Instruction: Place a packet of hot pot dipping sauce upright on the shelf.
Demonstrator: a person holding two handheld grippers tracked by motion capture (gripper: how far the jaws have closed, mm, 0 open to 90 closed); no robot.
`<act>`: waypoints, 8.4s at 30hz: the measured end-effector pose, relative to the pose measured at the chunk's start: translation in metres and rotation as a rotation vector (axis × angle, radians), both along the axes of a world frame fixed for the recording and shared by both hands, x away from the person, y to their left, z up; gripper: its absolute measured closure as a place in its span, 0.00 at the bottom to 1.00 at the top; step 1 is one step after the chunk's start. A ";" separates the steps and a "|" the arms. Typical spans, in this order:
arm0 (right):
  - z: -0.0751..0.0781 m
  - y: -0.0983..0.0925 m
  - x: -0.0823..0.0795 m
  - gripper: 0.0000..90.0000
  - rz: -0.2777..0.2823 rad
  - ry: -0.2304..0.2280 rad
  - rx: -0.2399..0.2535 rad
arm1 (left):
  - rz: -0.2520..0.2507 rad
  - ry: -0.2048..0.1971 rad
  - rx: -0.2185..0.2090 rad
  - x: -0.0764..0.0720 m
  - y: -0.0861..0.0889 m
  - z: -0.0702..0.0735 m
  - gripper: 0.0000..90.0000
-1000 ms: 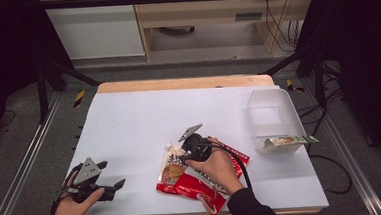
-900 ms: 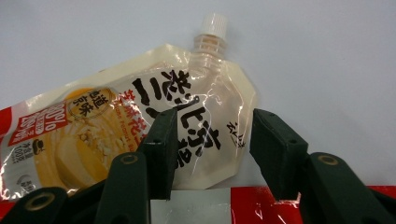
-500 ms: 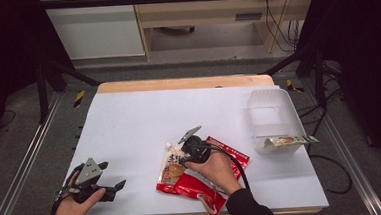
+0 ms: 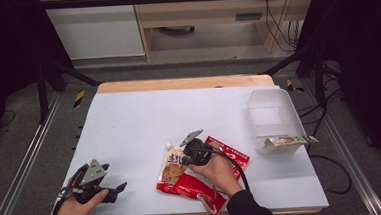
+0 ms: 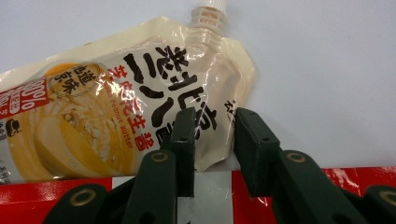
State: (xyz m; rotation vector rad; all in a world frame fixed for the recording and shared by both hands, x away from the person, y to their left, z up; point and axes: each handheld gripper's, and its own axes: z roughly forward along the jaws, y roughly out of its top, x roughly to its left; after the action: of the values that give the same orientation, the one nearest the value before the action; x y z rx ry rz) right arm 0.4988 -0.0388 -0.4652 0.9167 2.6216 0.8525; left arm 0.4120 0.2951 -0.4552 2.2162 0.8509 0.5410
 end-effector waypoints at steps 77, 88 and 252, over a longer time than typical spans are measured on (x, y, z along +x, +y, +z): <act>0.108 0.040 -0.061 1.00 0.319 -0.345 0.098 | -0.262 -0.063 -0.192 0.022 -0.050 0.088 0.79; 0.110 0.022 -0.057 1.00 0.295 -0.321 0.118 | -0.312 -0.064 -0.138 0.025 -0.072 0.111 0.81; 0.172 -0.269 0.019 0.98 0.071 -0.321 -0.137 | -0.025 -0.105 -0.311 -0.018 0.009 0.019 0.13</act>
State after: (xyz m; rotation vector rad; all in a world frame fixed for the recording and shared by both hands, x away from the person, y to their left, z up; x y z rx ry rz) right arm 0.5173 -0.3078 -0.2929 0.5985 2.4094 0.7548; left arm 0.3942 0.3039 -0.4364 1.8965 0.7935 0.4738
